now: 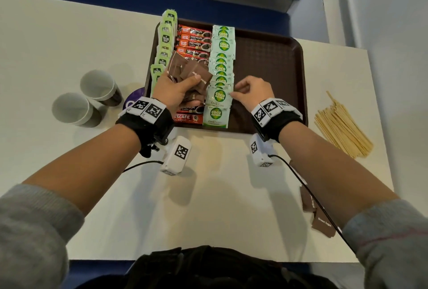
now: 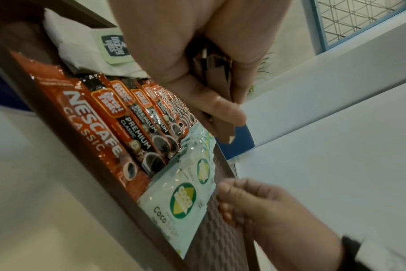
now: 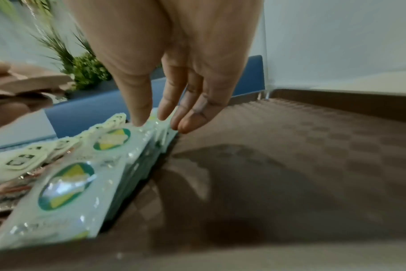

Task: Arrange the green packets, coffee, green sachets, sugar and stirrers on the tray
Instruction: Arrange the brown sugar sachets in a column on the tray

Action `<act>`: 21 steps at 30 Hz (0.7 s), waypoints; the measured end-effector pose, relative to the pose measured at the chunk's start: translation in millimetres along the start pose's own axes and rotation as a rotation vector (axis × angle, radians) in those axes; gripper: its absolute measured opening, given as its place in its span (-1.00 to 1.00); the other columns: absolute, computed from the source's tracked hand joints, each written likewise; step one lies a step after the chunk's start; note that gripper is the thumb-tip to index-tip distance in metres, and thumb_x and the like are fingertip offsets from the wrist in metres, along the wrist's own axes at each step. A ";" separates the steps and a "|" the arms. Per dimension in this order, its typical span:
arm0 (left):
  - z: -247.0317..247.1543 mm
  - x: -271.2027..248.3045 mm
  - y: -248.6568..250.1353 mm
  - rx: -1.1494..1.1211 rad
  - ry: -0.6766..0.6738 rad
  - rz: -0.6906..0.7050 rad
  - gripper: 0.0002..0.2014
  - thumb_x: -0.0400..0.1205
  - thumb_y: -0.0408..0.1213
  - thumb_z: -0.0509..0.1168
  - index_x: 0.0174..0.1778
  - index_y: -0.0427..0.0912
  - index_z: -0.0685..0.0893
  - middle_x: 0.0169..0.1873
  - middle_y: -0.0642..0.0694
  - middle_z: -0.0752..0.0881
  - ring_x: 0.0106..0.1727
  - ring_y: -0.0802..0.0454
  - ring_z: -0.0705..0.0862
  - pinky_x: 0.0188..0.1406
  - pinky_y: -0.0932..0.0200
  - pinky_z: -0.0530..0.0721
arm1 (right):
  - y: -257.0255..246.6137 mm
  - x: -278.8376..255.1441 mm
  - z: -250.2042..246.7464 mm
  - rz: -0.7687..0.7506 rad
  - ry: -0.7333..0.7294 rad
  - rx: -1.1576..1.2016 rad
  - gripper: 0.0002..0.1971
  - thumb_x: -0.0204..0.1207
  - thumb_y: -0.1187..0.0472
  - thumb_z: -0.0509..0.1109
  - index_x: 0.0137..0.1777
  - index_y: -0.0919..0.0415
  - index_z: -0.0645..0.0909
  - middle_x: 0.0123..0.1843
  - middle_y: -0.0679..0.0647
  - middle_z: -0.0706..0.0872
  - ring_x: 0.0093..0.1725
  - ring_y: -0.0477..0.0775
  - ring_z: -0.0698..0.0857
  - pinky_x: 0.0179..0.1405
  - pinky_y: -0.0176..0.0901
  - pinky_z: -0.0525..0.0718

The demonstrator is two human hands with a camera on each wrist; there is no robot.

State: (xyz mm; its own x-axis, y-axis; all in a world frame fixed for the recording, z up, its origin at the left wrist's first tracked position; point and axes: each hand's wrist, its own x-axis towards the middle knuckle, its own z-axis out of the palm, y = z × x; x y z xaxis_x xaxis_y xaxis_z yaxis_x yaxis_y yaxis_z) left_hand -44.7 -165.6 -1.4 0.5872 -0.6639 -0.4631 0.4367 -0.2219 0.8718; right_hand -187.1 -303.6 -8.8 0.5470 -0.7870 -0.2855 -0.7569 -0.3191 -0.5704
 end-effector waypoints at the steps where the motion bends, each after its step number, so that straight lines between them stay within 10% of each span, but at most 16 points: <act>1: -0.9 0.7 -0.3 -0.007 0.018 0.000 -0.79 0.58 -0.33 0.41 0.11 -0.24 0.65 -0.38 -0.08 0.81 -0.50 0.04 0.76 -0.62 0.25 0.68 | 4.6 -0.9 1.8 0.031 0.000 0.002 -0.77 0.42 0.05 0.54 -0.03 0.17 0.69 -0.16 0.02 0.70 -0.16 -0.08 0.62 -0.19 -0.31 0.53; 21: -4.1 3.3 -4.7 -0.002 0.023 -0.021 -0.57 0.57 -0.31 0.42 0.34 -0.35 0.55 -0.02 -0.35 0.76 -0.43 0.05 0.79 -0.61 0.27 0.66 | 2.6 4.0 14.2 0.038 -0.005 0.019 -0.83 0.50 0.07 0.46 -0.15 0.18 0.68 -0.43 -0.11 0.54 -0.42 -0.17 0.50 -0.49 -0.40 0.41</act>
State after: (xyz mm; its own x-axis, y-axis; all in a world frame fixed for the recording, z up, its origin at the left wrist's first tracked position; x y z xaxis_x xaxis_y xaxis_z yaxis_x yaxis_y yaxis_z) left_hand -41.9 -163.9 -7.7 0.5935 -0.6422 -0.4850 0.4503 -0.2346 0.8615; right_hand -181.9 -300.0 -22.4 0.5193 -0.7960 -0.3110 -0.7705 -0.2787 -0.5734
